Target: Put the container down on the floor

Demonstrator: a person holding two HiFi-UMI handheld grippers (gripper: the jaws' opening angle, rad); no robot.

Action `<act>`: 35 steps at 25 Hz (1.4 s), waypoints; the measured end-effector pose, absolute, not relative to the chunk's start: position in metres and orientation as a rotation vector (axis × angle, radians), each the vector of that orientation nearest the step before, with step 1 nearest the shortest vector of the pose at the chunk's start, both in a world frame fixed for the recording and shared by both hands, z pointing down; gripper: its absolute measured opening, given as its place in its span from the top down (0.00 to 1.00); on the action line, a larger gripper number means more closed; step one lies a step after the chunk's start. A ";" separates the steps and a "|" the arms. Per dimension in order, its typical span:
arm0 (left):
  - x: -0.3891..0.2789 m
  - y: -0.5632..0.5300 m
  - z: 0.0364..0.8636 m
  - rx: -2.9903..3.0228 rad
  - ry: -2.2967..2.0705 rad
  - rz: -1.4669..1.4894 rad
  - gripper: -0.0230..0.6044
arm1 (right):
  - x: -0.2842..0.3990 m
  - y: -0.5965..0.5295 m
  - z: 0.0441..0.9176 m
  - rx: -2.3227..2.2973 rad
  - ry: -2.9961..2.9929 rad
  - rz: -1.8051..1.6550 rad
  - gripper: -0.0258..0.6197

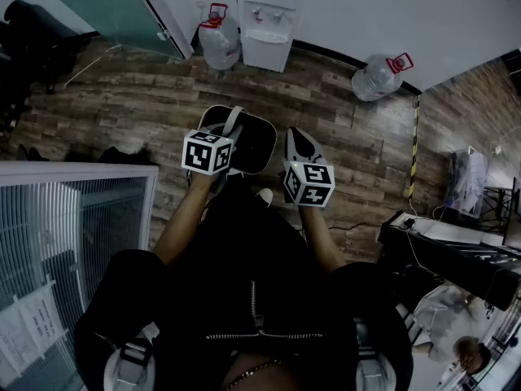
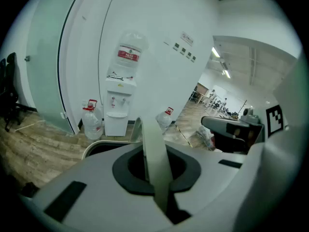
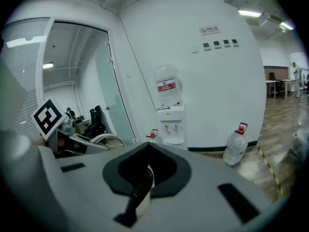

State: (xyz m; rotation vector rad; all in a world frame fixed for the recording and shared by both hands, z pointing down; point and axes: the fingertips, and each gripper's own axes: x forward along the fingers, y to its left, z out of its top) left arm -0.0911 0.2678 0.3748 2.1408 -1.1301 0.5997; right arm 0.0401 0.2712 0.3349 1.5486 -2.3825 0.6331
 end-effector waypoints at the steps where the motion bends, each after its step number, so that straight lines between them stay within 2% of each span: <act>1: -0.089 0.267 0.375 2.142 -1.128 0.602 0.94 | 0.042 0.271 0.334 1.549 -2.390 0.635 0.95; 21: -0.078 0.230 0.380 2.154 -1.104 0.596 0.94 | 0.040 0.256 0.338 1.507 -2.439 0.712 0.95; 35: -0.101 0.122 0.403 2.129 -1.046 0.618 0.94 | 0.018 0.143 0.350 1.525 -2.366 0.739 0.95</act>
